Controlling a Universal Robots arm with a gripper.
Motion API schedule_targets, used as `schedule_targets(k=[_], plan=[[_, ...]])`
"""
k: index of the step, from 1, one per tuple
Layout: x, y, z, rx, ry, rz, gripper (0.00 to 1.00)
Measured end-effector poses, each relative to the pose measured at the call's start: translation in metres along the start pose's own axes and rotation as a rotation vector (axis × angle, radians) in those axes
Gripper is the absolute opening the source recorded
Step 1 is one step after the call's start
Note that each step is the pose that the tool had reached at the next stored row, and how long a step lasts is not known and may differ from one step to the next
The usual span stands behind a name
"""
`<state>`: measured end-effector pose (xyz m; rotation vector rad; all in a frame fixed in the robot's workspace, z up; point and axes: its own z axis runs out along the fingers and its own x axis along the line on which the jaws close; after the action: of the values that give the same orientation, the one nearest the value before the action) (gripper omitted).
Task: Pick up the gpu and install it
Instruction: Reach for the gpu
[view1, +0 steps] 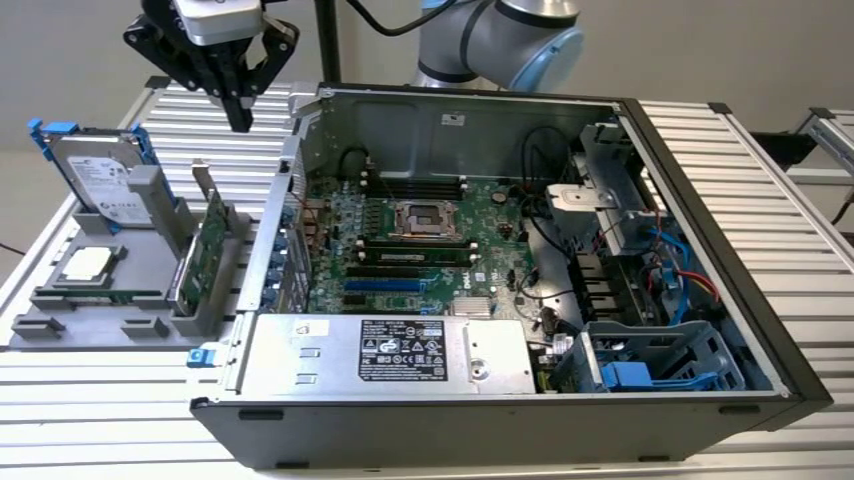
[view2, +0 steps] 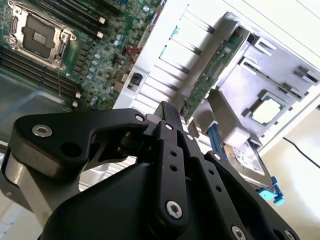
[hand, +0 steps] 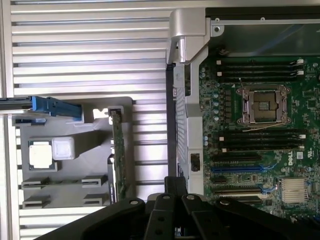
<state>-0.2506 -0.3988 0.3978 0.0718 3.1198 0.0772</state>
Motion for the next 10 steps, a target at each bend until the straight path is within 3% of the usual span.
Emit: schedule_targets(k=[10], plan=[[0.0095, -0.0004, -0.0002, -0.0001, 0.0001, -0.002, 0.00]])
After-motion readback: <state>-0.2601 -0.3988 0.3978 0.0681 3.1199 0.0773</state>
